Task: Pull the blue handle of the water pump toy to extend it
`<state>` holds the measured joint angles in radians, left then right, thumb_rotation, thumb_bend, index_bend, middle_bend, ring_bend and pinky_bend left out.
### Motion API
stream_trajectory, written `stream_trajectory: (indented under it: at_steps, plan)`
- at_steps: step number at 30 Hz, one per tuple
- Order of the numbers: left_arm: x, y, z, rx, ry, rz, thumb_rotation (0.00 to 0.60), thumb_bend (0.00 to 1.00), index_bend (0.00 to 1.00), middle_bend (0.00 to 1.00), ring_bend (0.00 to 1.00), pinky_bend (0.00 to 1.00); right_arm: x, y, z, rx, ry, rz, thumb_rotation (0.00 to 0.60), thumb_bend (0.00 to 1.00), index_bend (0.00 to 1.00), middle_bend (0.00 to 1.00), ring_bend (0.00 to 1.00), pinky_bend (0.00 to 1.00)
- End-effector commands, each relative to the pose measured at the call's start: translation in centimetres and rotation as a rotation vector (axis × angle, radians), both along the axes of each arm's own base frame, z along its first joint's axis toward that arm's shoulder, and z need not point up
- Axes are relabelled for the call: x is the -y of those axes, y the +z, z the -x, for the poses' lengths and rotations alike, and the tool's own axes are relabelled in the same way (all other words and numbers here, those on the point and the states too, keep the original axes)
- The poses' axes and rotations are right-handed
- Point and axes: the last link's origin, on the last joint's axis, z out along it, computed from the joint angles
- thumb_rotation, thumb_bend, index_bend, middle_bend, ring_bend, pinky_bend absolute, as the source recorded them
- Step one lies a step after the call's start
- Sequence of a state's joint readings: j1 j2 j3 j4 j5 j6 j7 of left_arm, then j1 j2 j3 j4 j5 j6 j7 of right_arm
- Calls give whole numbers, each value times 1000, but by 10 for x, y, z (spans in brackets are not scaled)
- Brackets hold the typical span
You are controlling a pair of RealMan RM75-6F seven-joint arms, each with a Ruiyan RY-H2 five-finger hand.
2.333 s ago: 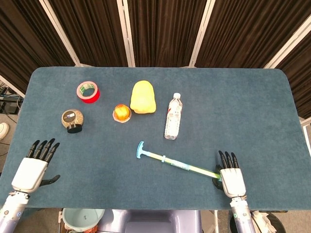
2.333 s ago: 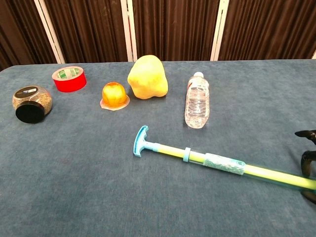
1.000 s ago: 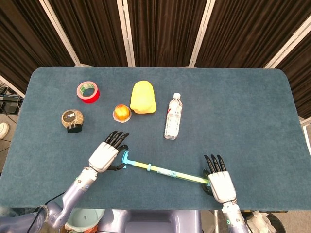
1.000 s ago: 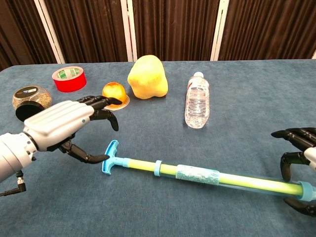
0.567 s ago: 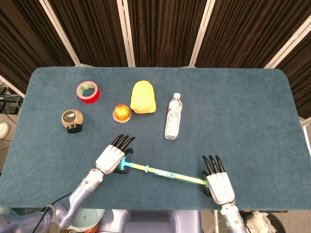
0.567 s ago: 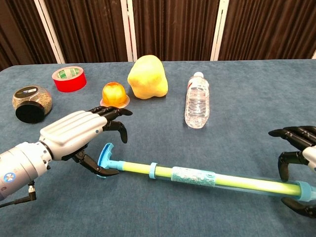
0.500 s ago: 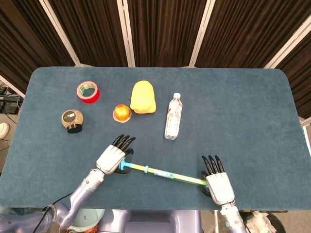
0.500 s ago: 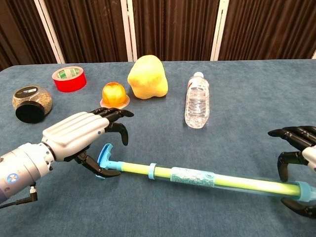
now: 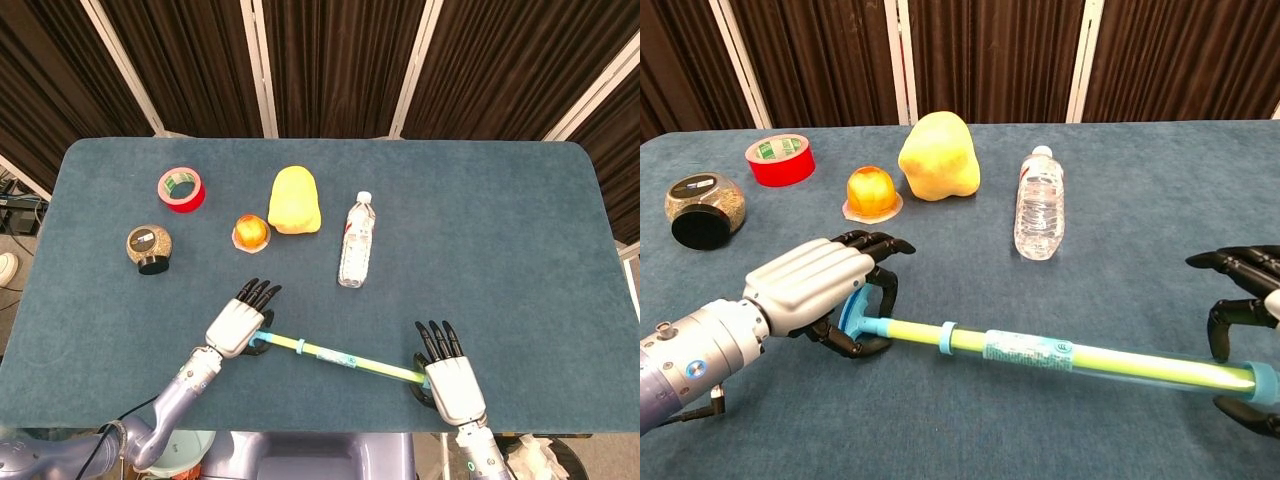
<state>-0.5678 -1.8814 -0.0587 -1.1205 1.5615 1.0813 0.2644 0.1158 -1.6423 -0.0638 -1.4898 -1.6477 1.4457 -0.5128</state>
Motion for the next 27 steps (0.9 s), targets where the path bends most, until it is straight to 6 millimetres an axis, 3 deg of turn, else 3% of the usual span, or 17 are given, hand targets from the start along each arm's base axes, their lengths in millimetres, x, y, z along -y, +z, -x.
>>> stream_trajectory:
  at_steps: [1, 6, 27]
  plan:
    - [2, 1, -2, 2, -15, -7, 600, 517, 610, 90, 14, 60, 0, 3, -1, 4, 1, 8, 600, 389, 707, 119, 24, 0]
    - [9, 12, -6, 38, -60, -32, 600, 616, 671, 120, 14, 60, 5, 12, -1, 11, -10, 44, 600, 416, 753, 149, 36, 0]
    - [43, 67, -6, 56, -204, -136, 600, 625, 684, 130, 14, 59, 21, 40, 21, -1, -87, 125, 600, 416, 818, 195, 59, 0]
